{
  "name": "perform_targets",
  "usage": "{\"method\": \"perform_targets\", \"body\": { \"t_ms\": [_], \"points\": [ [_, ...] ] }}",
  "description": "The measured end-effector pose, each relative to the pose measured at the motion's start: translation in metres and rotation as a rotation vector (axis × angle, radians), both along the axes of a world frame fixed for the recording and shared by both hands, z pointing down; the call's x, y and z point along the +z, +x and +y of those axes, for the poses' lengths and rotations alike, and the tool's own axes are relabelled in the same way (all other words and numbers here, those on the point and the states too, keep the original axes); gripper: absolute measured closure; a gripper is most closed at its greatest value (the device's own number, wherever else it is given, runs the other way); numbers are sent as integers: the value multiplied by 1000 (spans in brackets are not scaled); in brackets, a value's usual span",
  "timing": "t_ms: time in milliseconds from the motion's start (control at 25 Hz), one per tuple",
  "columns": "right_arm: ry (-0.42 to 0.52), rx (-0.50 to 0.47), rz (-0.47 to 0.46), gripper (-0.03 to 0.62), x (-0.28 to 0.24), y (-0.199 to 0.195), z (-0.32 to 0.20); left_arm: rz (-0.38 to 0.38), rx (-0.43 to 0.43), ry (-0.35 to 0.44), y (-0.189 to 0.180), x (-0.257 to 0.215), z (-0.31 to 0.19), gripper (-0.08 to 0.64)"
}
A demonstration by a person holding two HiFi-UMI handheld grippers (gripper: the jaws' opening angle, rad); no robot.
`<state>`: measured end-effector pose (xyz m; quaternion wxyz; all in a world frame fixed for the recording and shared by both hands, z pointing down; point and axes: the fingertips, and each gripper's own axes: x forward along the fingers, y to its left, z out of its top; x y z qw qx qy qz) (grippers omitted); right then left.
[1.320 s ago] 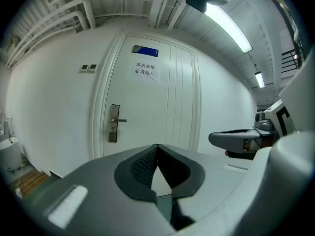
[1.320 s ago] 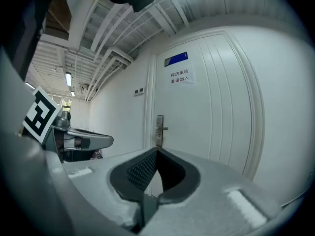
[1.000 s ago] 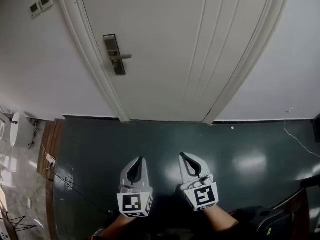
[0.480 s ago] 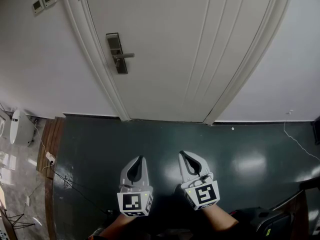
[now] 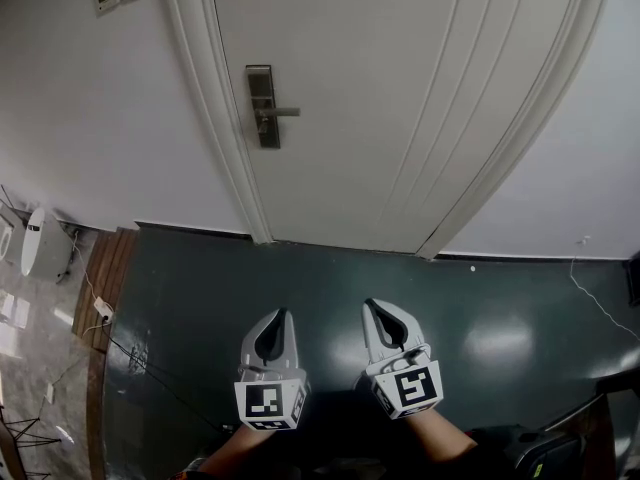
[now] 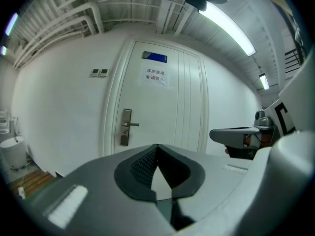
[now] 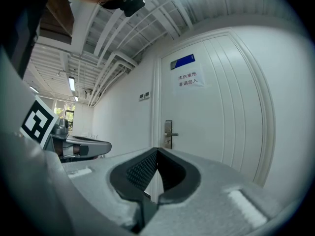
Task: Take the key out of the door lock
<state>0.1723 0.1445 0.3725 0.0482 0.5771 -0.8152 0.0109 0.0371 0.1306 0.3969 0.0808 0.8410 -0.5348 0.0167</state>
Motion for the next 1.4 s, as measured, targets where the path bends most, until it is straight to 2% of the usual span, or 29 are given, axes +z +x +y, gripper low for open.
{"method": "perform_targets", "body": {
  "t_ms": [480, 720, 1080, 1400],
  "points": [
    [39, -19, 9, 601, -8, -67, -25, 1, -20, 39, -76, -9, -19, 541],
    [46, -54, 20, 600, -12, -90, -52, 5, -62, 50, -102, -13, -36, 541],
    [11, -122, 3, 600, 3, -108, -113, -1, -138, 24, -118, -2, -83, 541],
    [-32, -148, -41, 600, 23, -101, -205, -34, -158, -13, -108, 2, -172, 541]
  ]
}}
